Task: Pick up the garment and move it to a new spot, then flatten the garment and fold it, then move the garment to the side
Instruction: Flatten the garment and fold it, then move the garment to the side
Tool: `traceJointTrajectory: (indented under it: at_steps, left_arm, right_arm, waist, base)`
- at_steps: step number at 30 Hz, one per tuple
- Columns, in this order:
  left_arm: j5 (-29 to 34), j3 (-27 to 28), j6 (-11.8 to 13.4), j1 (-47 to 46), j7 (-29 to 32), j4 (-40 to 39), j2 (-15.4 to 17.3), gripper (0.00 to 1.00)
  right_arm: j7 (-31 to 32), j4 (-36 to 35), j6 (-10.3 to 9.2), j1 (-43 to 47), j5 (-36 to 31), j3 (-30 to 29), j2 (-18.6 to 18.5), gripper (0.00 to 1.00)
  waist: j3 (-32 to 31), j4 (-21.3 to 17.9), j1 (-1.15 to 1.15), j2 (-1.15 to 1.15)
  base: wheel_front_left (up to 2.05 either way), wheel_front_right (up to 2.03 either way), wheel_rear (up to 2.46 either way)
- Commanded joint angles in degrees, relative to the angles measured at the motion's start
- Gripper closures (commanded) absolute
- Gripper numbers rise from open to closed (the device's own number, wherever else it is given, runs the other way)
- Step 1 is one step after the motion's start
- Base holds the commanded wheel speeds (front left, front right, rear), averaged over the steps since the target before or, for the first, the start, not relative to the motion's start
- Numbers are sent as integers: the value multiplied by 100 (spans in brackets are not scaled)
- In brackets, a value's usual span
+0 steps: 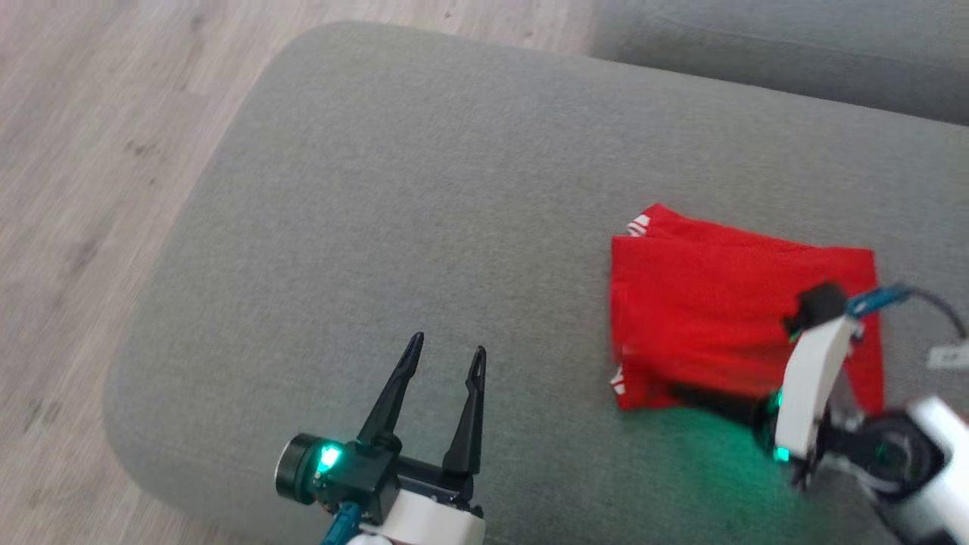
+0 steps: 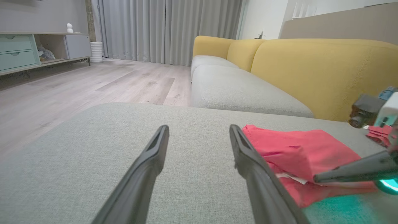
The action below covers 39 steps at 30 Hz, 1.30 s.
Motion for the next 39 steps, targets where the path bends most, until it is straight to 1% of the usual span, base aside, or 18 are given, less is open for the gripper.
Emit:
traceJointTrajectory:
  at_steps: [1, 2, 3, 4, 6, 8, 11, 13, 14, 15, 17, 18, 21, 22, 25, 27, 30, 39]
  left_arm:
    - [34, 225, 15, -143, -46, -164, -43, 0]
    - [48, 250, 8, -117, -46, -152, -43, 0]
    - [62, 277, 0, -86, -46, -142, -43, 0]
    - [77, 318, -1, -50, -46, -128, -43, 0]
    - [99, 425, 3, 42, -46, -99, -43, 0]
    - [118, 560, 15, 154, -46, -79, -38, 0]
    - [161, 800, 92, 353, -46, -61, -7, 0]
    - [205, 999, 204, 500, -46, -70, 18, 0]
    - [222, 1093, 253, 576, -46, -61, 24, 0]
    - [216, 1187, 288, 651, -46, -56, 22, 0]
    - [220, 1349, 315, 787, -46, -79, 17, 0]
    - [259, 1412, 316, 845, -46, -102, 16, 0]
    - [391, 1562, 270, 1008, -46, -196, 8, 0]
    - [435, 1604, 249, 1067, -46, -216, 6, 0]
    - [561, 1693, 148, 1228, -46, -289, -2, 0]
    - [658, 1740, 84, 1314, -46, -321, -5, 0]
    - [724, 1840, 30, 1423, -46, -327, -12, 0]
    - [793, 2086, -39, 1568, -46, -307, -29, 0]
  right_arm:
    - [-53, -256, 39, 78, 18, -3, -253, 100]
    - [-198, -469, 39, 176, 0, -5, -302, 100]
    - [-458, -645, 39, 273, -61, -53, -336, 56]
    - [-802, -787, 39, 374, -163, -116, -340, 0]
    - [-1657, -965, 39, 573, -558, -233, -334, 0]
    - [-2676, -1029, 39, 758, -1119, -293, -264, 0]
    - [-4119, -758, 39, 1097, -2001, -294, -79, 0]
    - [-5014, -407, 39, 1318, -2286, -399, 251, 0]
    - [-5365, -179, 39, 1404, -2439, -463, 425, 0]
    - [-5560, 33, 39, 1467, -2664, -526, 593, 0]
    - [-5695, 398, 39, 1559, -3221, -740, 976, 0]
    - [-5703, 435, 39, 1578, -3657, -1012, 1179, 0]
    - [-5708, 199, 39, 1877, -5147, -1818, 1783, 0]
    - [-5709, 63, 39, 2008, -5553, -2032, 1964, 0]
    - [-5710, -283, 39, 2380, -6336, -2580, 2405, 0]
    - [-5710, -378, 39, 2566, -6603, -2667, 2526, 0]
    - [-5710, -419, 39, 2745, -6778, -2676, 2588, 0]
    - [-5711, -413, 39, 2876, -6849, -2687, 2626, 0]
  waist:
    - [-97, -100, 0, 0]
    - [-147, -150, 0, 0]
    - [-198, -198, 0, 0]
    - [-267, -265, 0, 0]
    - [-401, -405, 0, 0]
    - [-547, -559, 0, 0]
    - [-787, -785, 0, 0]
    - [-905, -978, 0, 0]
    - [-969, -1069, 0, 0]
    - [-1029, -1146, 0, 0]
    - [-1129, -1301, 0, 0]
    - [-1172, -1369, 0, 0]
    - [-1294, -1498, 0, 0]
    - [-1338, -1524, 0, 0]
    - [-1452, -1573, 0, 0]
    - [-1509, -1591, 0, 0]
    - [-1570, -1607, 0, 0]
    - [-1660, -1630, 0, 0]
  base:
    - [0, 0, 0]
    - [0, 0, 0]
    - [0, 0, 0]
    - [0, 0, 0]
    - [0, 0, 0]
    - [0, 0, 0]
    - [0, 0, 0]
    - [0, 0, 0]
    - [0, 0, 0]
    - [0, 0, 0]
    - [0, 0, 0]
    - [0, 0, 0]
    - [0, 0, 0]
    - [0, 0, 0]
    - [0, 0, 0]
    - [0, 0, 0]
    - [0, 0, 0]
    - [0, 0, 0]
